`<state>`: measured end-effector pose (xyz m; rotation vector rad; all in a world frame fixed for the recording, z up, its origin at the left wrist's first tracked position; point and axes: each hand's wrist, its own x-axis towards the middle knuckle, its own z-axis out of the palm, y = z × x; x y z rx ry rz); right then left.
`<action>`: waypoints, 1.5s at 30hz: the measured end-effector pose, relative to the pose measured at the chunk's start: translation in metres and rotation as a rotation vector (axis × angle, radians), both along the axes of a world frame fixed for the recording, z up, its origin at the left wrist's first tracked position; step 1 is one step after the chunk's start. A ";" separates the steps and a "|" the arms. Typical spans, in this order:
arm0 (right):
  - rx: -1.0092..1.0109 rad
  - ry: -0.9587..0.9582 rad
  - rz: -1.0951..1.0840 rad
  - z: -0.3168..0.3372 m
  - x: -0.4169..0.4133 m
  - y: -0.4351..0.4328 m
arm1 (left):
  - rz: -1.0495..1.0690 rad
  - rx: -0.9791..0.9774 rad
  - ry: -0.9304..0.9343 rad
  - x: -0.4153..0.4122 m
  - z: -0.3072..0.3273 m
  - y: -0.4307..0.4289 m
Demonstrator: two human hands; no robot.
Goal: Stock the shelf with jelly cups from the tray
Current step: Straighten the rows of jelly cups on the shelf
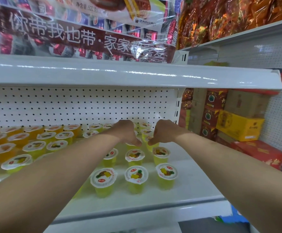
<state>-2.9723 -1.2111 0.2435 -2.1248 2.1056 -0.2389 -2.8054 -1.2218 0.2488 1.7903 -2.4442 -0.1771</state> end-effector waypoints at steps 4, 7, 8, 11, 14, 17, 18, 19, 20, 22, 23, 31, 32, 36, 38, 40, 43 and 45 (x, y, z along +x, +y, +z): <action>-0.033 0.033 -0.028 0.003 -0.002 0.012 | -0.017 -0.034 -0.002 0.003 0.008 0.017; -0.102 0.047 -0.015 0.018 -0.002 0.033 | -0.020 0.000 -0.058 0.003 0.018 0.036; -0.105 0.048 -0.002 0.024 -0.001 0.042 | -0.027 0.015 -0.086 0.003 0.021 0.044; -0.053 0.082 0.051 0.038 0.002 0.072 | -0.051 0.069 -0.120 0.000 0.026 0.069; 0.026 0.163 0.127 0.040 0.005 0.106 | -0.093 0.074 -0.099 0.000 0.023 0.094; 0.121 0.177 0.167 0.034 0.008 0.129 | -0.105 0.137 -0.124 -0.002 0.016 0.111; 0.141 0.189 0.169 0.032 0.009 0.134 | -0.108 0.145 -0.147 -0.003 0.014 0.113; 0.152 0.202 0.165 0.029 0.009 0.138 | -0.108 0.143 -0.163 -0.003 0.012 0.115; 0.153 0.215 0.160 0.027 0.010 0.141 | -0.103 0.143 -0.174 -0.004 0.010 0.117; 0.143 0.236 0.152 0.024 0.011 0.145 | -0.095 0.142 -0.180 -0.004 0.007 0.121; 0.139 0.243 0.146 0.024 0.011 0.147 | -0.092 0.135 -0.181 -0.003 0.005 0.124; 0.167 0.272 0.127 0.023 0.013 0.150 | -0.095 0.085 -0.089 0.003 0.003 0.134; 0.169 0.277 0.129 0.024 0.012 0.150 | -0.096 0.091 -0.078 0.003 0.003 0.134; 0.186 0.285 0.148 0.026 0.007 0.151 | -0.103 0.101 -0.068 0.000 0.000 0.130; 0.187 0.279 0.152 0.026 0.006 0.151 | -0.104 0.101 -0.068 0.000 0.001 0.132; 0.177 0.280 0.152 0.026 0.007 0.150 | -0.107 0.087 -0.058 0.004 0.010 0.136; 0.098 0.234 0.158 0.029 0.010 0.147 | -0.041 0.028 -0.037 0.023 0.040 0.138; 0.044 0.145 0.176 0.031 0.015 0.144 | 0.018 0.021 -0.052 0.043 0.056 0.136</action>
